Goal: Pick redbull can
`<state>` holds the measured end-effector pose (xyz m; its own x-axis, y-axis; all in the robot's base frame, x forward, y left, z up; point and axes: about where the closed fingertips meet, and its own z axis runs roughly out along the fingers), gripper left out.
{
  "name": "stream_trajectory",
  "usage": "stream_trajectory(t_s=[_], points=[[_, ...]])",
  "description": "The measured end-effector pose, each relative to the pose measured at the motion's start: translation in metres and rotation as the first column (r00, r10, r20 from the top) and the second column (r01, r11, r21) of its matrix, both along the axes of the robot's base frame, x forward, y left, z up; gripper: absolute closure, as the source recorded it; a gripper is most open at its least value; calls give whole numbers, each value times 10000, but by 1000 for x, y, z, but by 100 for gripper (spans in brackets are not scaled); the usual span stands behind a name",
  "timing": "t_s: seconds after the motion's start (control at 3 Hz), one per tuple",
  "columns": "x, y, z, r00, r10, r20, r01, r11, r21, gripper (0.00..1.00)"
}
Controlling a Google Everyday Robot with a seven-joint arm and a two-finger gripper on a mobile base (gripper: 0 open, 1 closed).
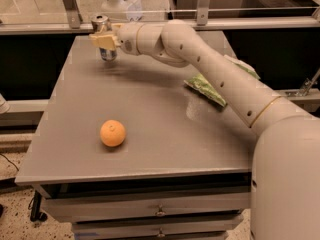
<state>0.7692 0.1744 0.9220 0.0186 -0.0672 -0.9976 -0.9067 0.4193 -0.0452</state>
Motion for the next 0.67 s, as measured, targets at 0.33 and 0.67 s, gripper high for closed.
stream_trajectory(t_s=[0.33,0.67], points=[[-14,-23,27,9993,62,381,-76,9993,378,100],[-31,-39,64,9983,373,448,-428,9907,1291,100]])
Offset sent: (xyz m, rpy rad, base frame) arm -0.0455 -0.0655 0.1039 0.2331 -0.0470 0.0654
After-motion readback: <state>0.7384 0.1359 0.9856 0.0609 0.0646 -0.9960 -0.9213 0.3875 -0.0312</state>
